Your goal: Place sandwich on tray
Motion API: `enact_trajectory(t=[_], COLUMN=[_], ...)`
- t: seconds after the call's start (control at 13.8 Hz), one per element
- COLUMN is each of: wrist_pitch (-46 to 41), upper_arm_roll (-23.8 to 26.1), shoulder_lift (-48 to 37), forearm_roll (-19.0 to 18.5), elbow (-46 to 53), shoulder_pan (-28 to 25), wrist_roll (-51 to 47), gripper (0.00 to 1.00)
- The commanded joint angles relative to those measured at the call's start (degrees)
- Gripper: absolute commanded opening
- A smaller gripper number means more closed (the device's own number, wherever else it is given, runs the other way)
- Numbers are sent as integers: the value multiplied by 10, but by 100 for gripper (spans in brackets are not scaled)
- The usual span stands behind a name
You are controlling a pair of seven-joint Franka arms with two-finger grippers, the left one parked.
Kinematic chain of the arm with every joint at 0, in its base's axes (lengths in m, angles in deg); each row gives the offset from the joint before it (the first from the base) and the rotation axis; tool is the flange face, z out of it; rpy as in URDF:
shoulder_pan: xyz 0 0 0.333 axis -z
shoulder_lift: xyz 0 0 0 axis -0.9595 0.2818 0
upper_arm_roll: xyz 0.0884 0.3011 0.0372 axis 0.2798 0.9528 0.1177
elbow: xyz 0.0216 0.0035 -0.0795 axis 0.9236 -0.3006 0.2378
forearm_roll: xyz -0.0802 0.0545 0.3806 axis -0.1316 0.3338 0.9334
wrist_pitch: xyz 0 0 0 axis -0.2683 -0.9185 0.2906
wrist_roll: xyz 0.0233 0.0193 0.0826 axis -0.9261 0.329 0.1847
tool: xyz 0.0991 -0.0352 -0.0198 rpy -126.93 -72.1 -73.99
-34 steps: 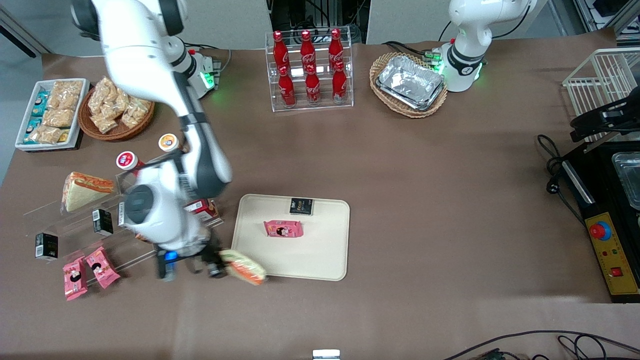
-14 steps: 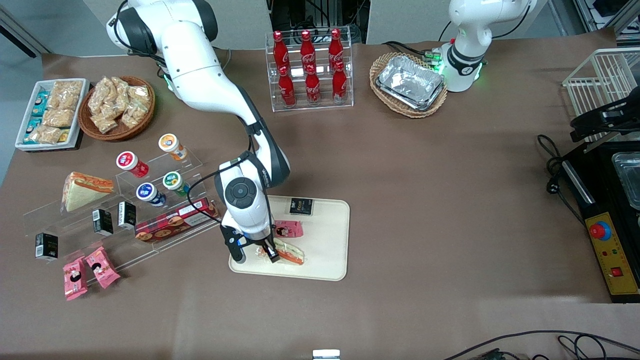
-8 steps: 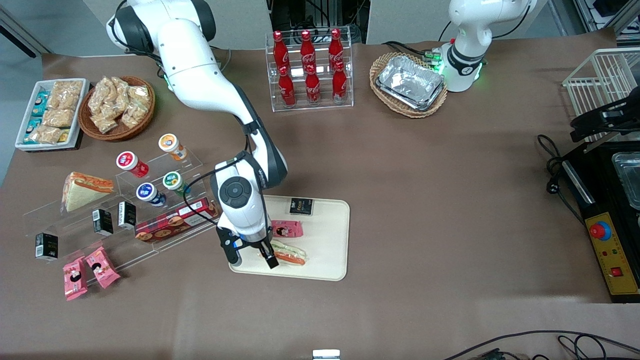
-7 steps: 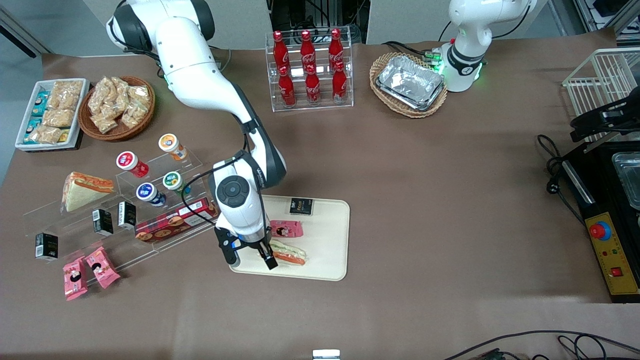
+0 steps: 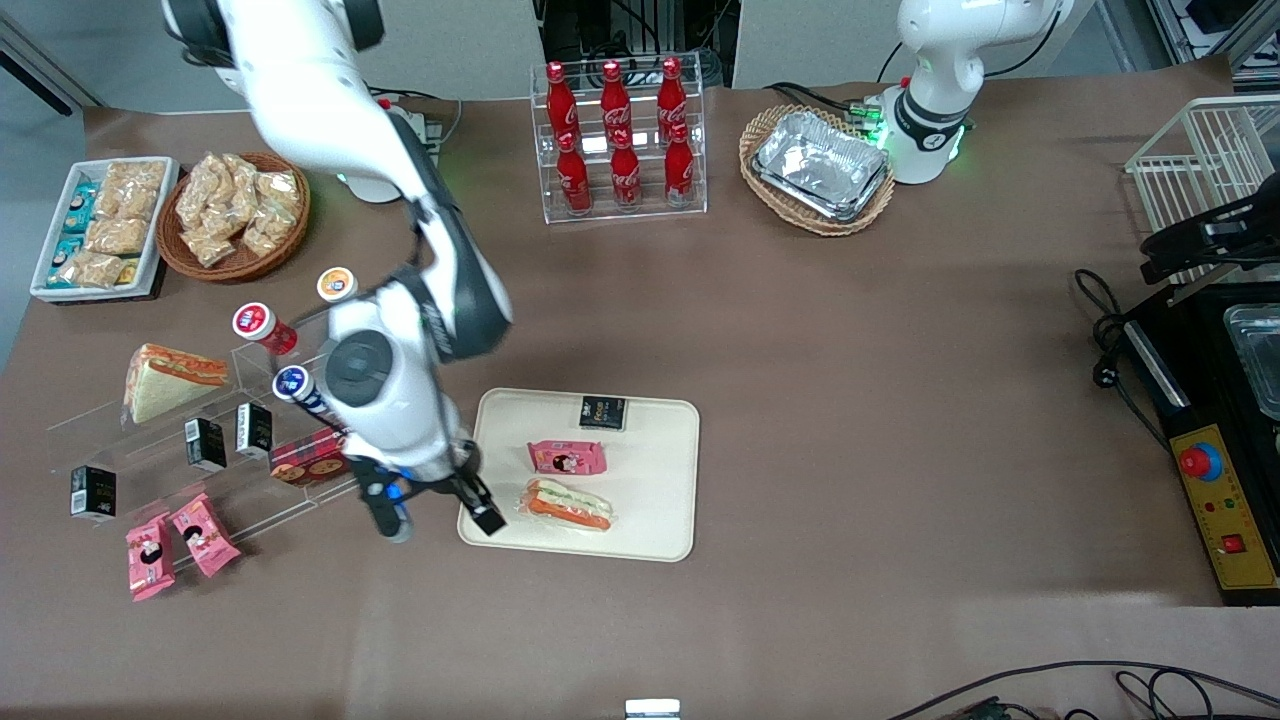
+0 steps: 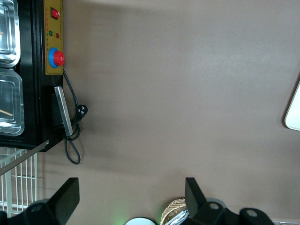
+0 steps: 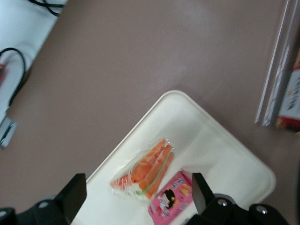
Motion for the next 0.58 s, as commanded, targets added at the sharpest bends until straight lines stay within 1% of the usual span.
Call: enact_trajectory(t=[0.0,0.07,0.22,0.29,0.44,0.51], wrist_pitch=[-84,-107,-143,-157,-190,-200], upper_arm_roll=[2,2,-3,-4,-5,-4], shoulder_lift=[-88,-111,-145,-166,-197,-212], forearm_roll=[-7,-11,-55,-75,-101,-120], elbow=[-13,-12,-12,-12,-13,-13], shoulder_pan=[26,30,46,54,65,85], wrist_roll=[130,156,221,266,371,418], gripper=[100,100,100,100,100,100])
